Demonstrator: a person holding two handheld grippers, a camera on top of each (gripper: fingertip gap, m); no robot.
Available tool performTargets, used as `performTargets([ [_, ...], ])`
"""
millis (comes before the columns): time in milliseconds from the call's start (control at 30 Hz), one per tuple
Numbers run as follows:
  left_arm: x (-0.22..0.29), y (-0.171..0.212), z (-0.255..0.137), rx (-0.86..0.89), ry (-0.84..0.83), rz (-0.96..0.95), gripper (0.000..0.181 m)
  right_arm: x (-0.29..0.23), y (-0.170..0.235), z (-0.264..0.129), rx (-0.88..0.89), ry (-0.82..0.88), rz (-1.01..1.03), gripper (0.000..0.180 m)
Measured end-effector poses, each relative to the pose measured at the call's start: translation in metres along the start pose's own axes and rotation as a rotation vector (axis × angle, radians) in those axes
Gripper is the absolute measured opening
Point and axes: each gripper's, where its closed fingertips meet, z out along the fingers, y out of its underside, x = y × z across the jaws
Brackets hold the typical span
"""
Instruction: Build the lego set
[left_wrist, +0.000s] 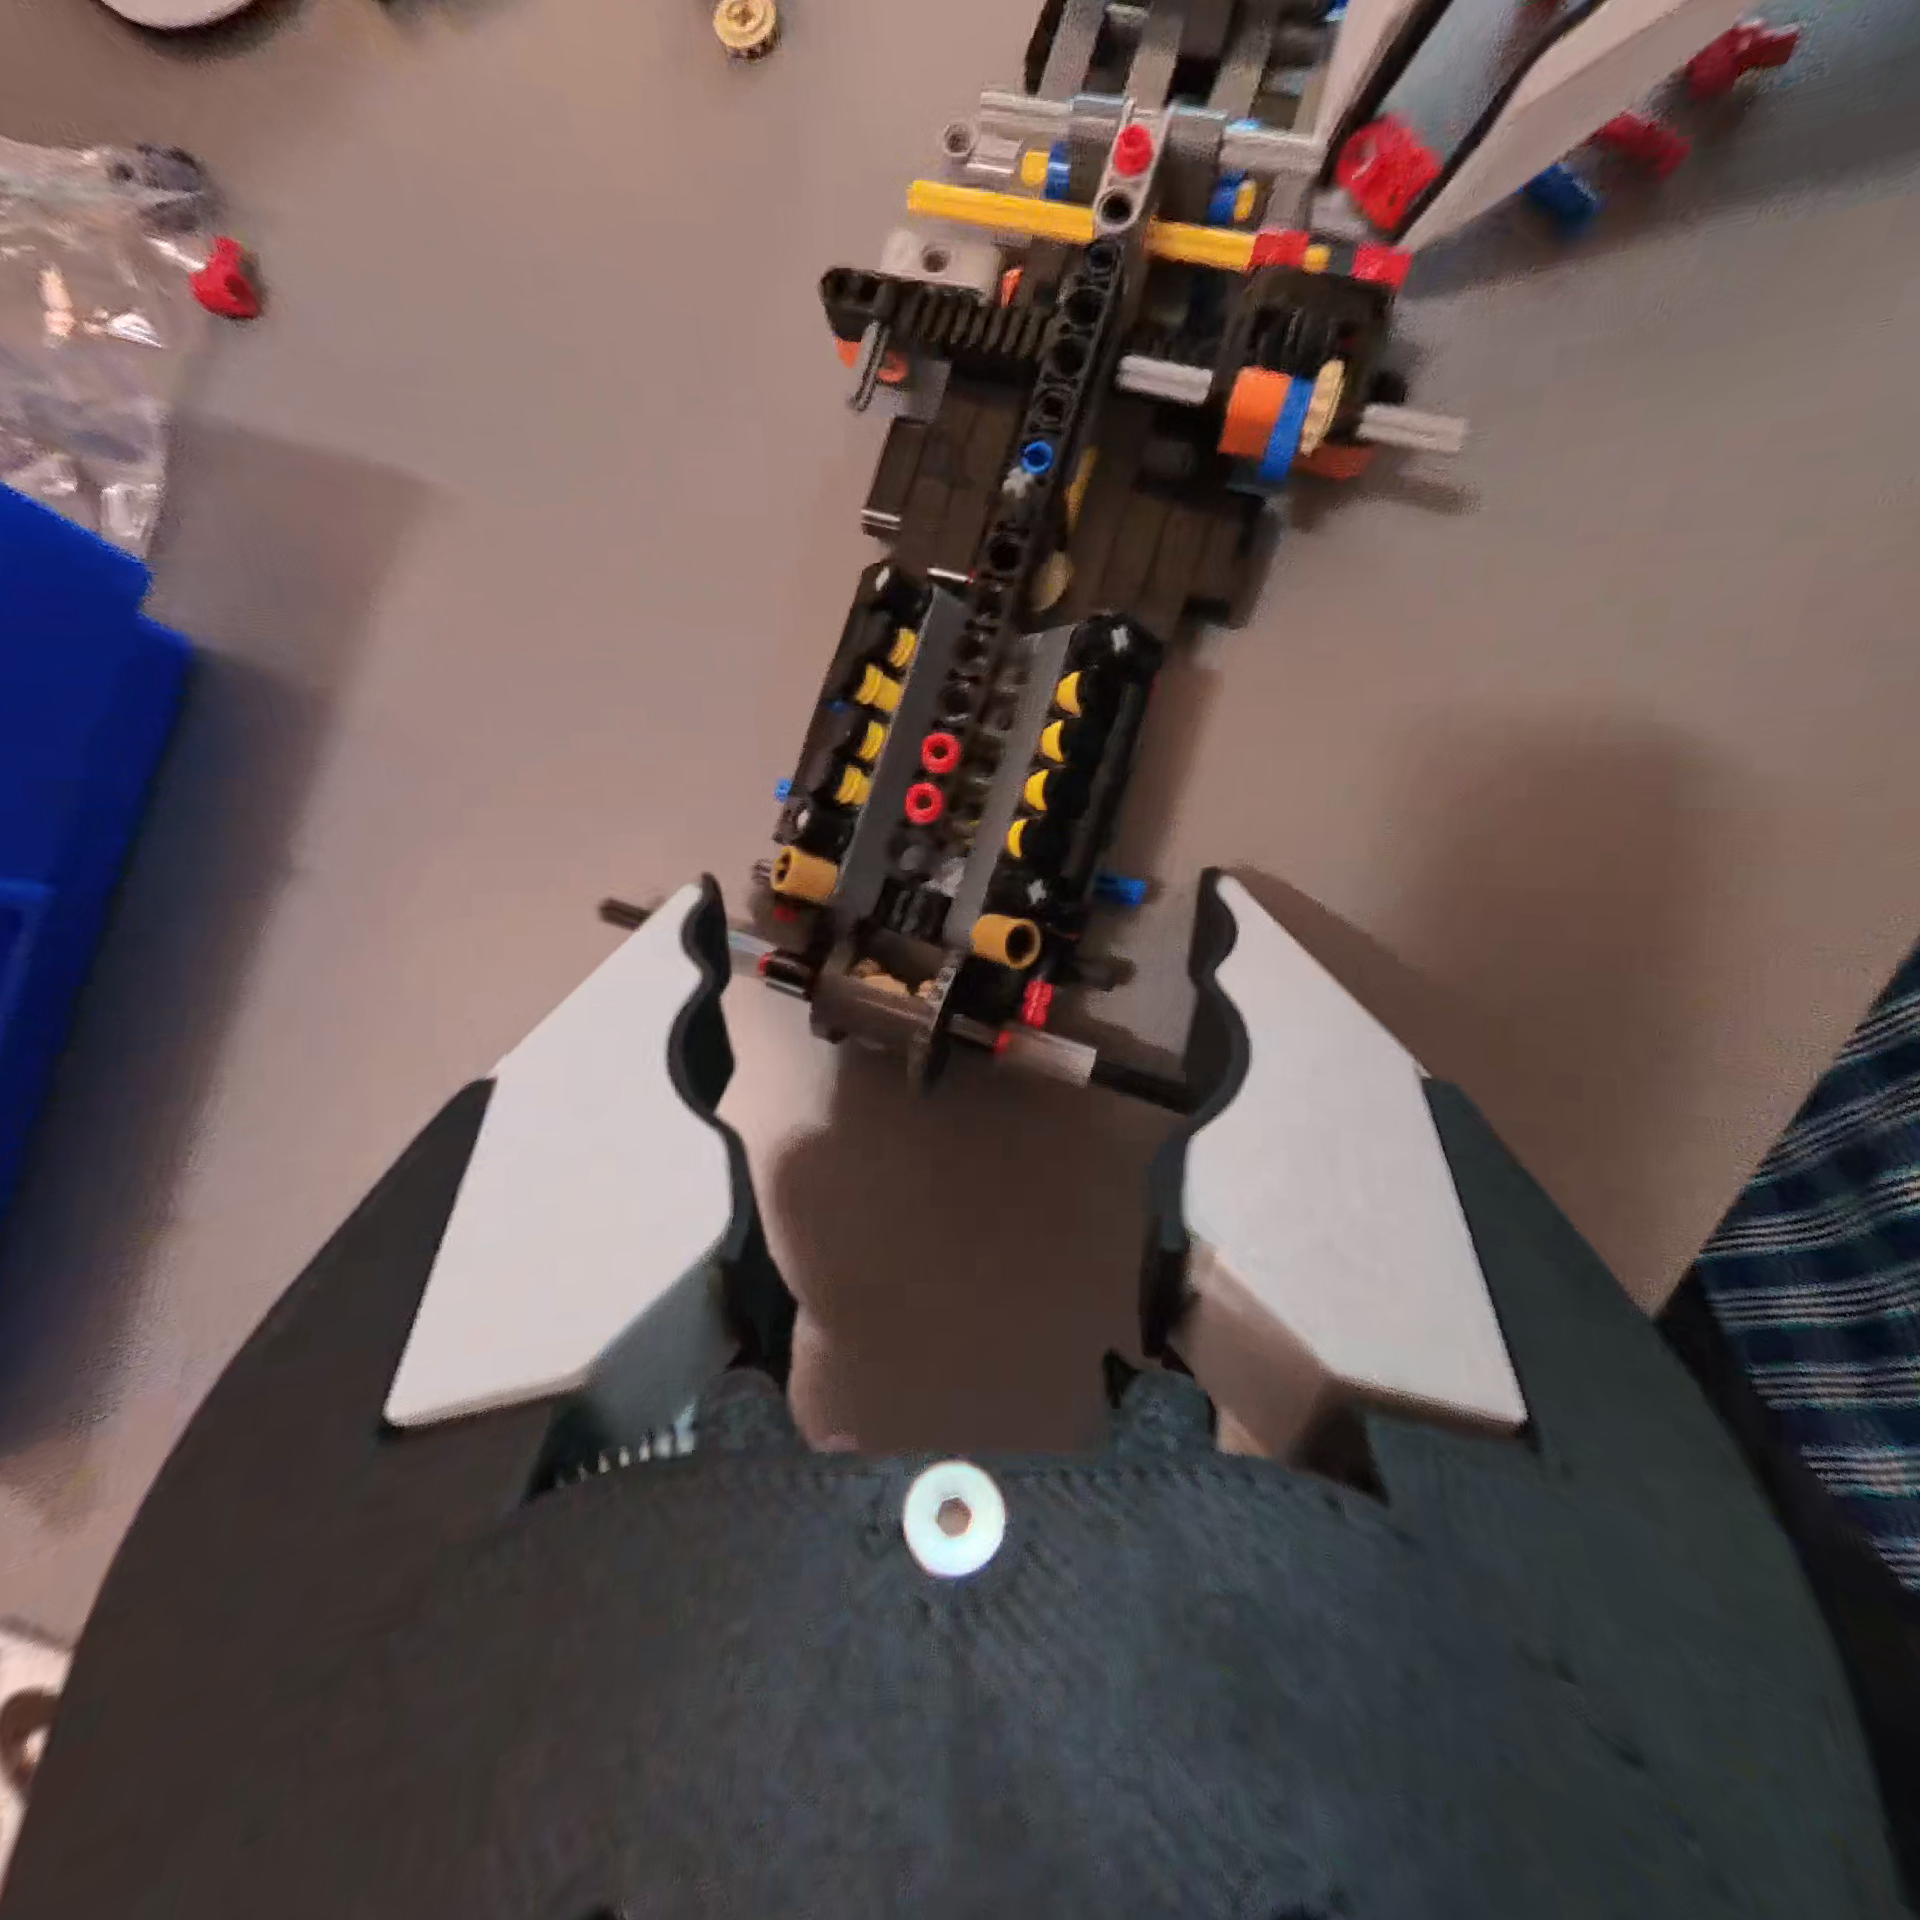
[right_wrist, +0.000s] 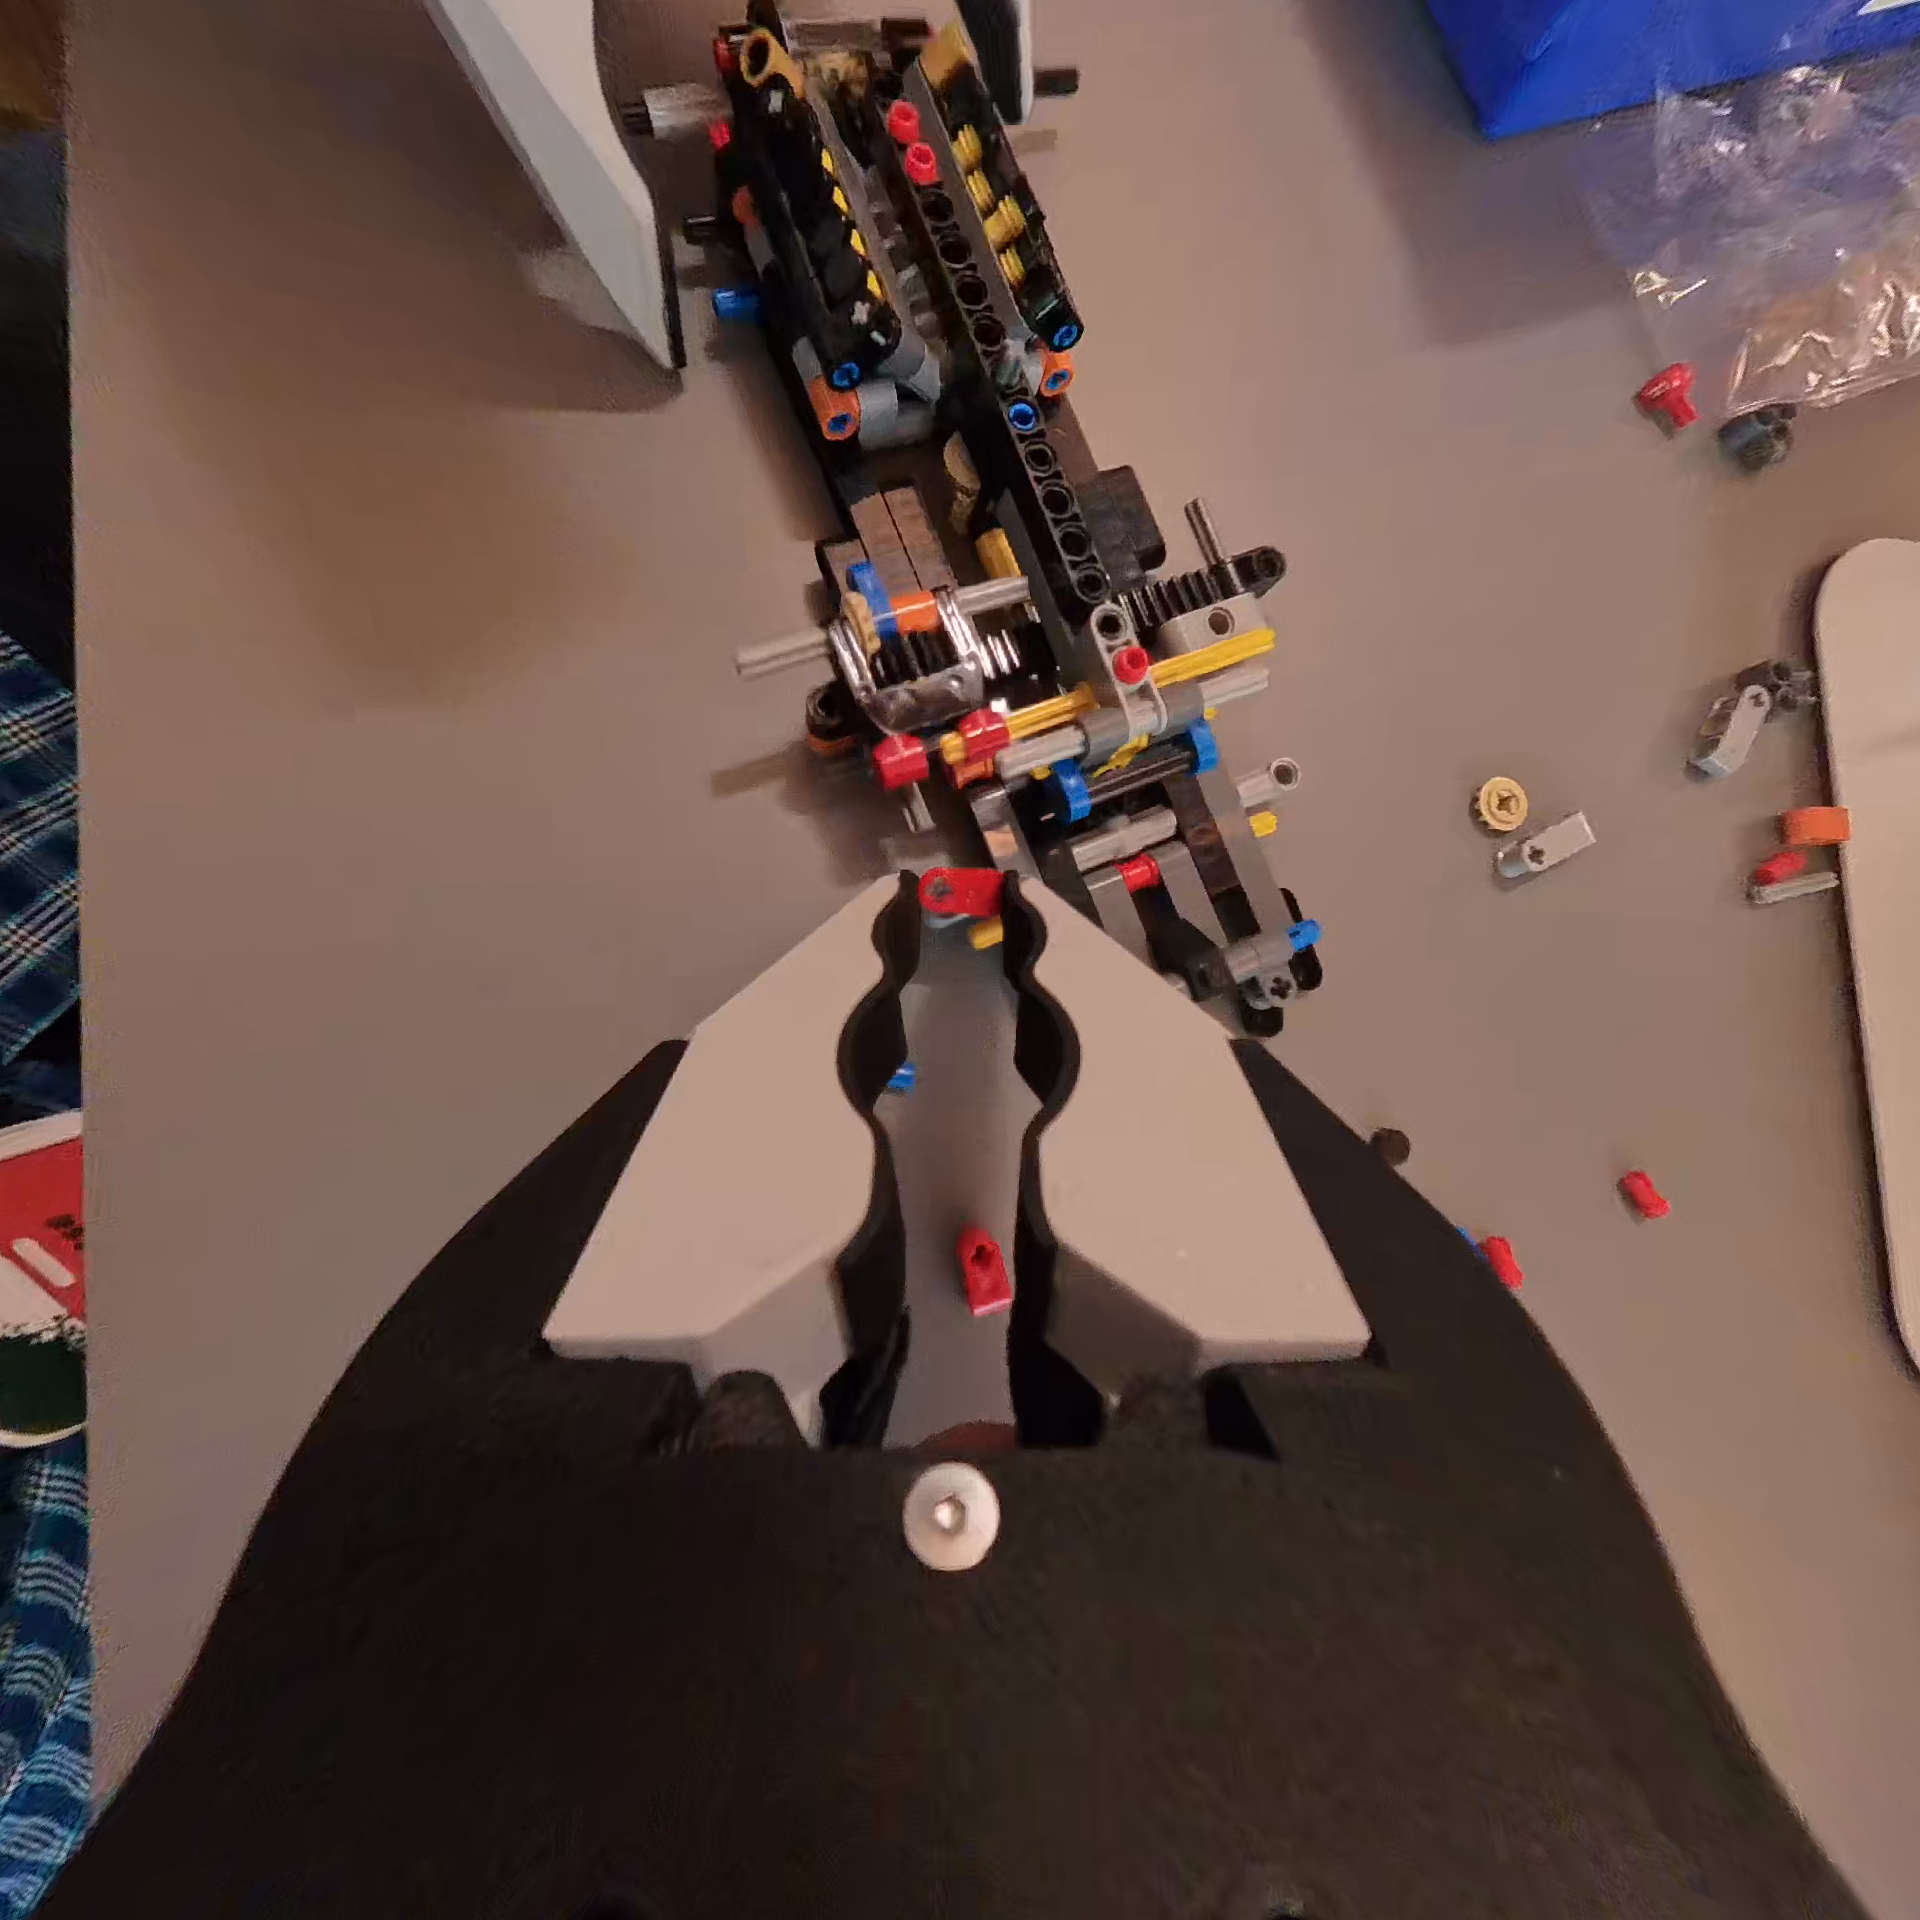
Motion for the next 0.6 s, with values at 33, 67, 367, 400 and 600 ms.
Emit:
performTargets([
  [33,0.002,0.000,0.001,0.007,0.008,-0.007,0.084,-0.001,0.000,0.003,-0.004,-0.003,0.000,0.013],
  [67,0.003,-0.001,0.002,0.014,0.002,-0.015,0.083,0.001,0.000,0.005,-0.003,0.005,0.001,0.013],
  [367,0.023,0.002,-0.002,-0.036,-0.049,-0.097,0.091,0.023,-0.004,0.013,0.018,0.028,0.022,0.013],
  [400,0.026,0.002,-0.003,-0.045,-0.056,-0.108,0.092,0.026,-0.004,0.014,0.019,0.027,0.023,0.013],
  [600,0.042,-0.002,-0.005,-0.047,-0.048,-0.205,0.087,0.056,-0.003,0.020,0.028,0.060,0.020,0.013],
])
